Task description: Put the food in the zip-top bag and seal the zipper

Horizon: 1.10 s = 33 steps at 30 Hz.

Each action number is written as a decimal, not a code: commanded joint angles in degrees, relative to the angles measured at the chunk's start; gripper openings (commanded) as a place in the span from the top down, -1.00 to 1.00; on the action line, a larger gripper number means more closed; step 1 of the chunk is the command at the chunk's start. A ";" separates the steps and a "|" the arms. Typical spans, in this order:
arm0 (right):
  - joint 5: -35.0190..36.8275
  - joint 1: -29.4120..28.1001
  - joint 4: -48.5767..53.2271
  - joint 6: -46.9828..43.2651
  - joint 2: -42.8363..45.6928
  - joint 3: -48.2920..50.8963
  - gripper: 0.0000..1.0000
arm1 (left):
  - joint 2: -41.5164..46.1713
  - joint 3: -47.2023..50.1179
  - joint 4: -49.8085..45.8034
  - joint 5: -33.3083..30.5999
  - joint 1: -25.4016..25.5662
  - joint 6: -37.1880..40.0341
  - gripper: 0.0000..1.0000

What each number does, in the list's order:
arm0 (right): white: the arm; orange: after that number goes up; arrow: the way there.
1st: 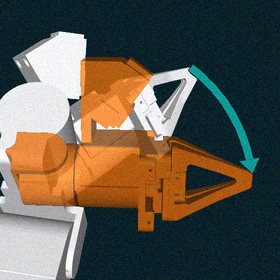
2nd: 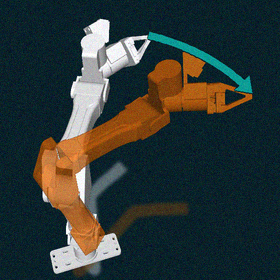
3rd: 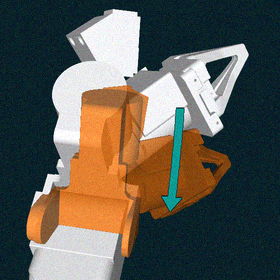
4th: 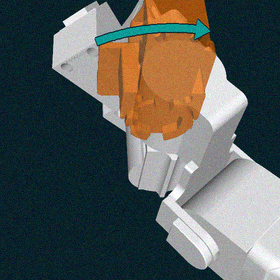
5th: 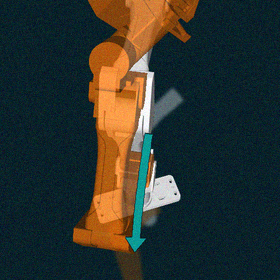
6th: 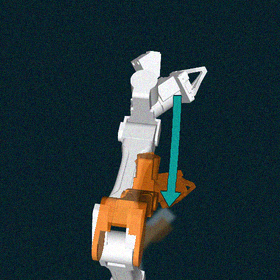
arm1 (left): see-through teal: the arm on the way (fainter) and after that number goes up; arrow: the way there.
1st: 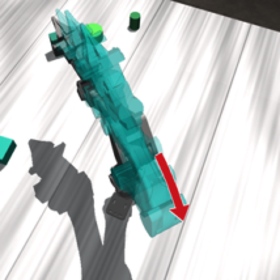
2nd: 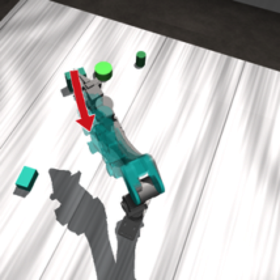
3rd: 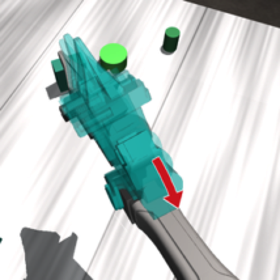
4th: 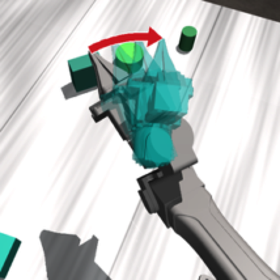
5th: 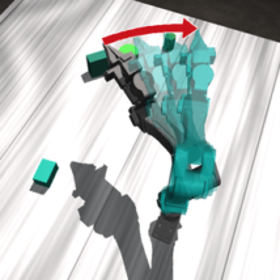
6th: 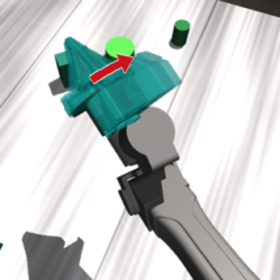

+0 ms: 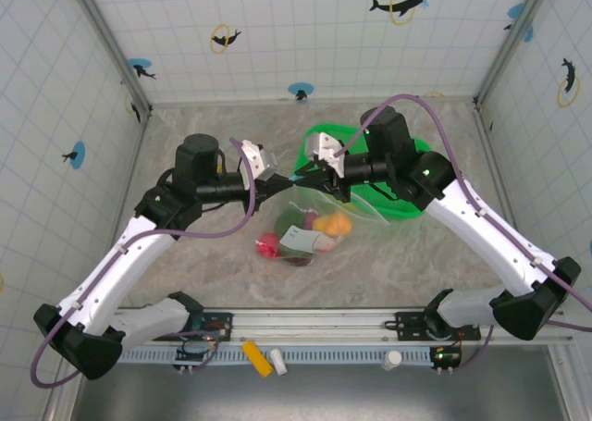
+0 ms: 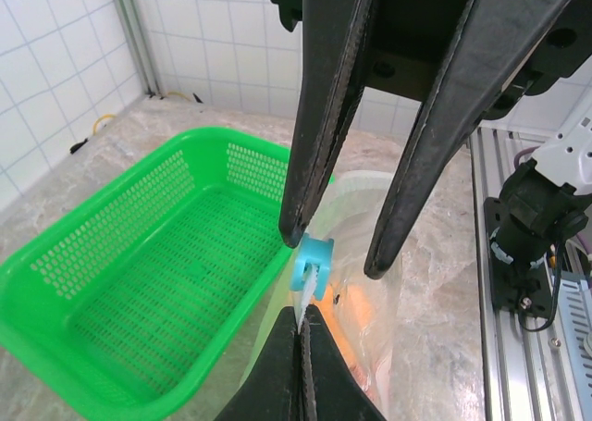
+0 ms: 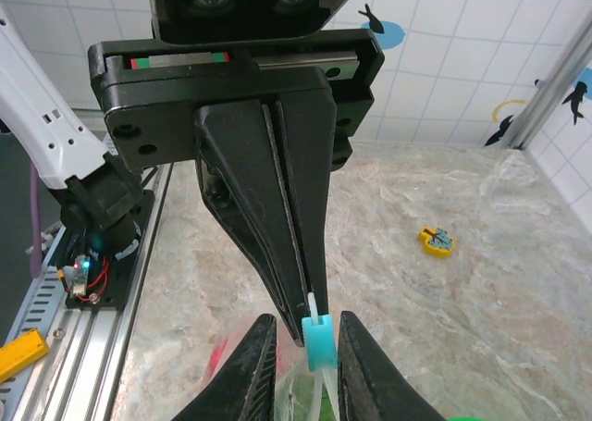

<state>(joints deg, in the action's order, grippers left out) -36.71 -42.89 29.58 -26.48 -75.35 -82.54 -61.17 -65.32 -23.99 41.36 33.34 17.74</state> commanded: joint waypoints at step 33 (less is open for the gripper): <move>-2.06 0.49 -3.72 2.37 -0.33 0.81 1.00 | 2.08 0.51 4.54 1.50 0.36 -3.07 0.49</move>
<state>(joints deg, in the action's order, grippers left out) -37.56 -42.63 28.47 -24.93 -76.47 -82.32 -60.80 -65.28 -22.76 41.21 33.34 15.94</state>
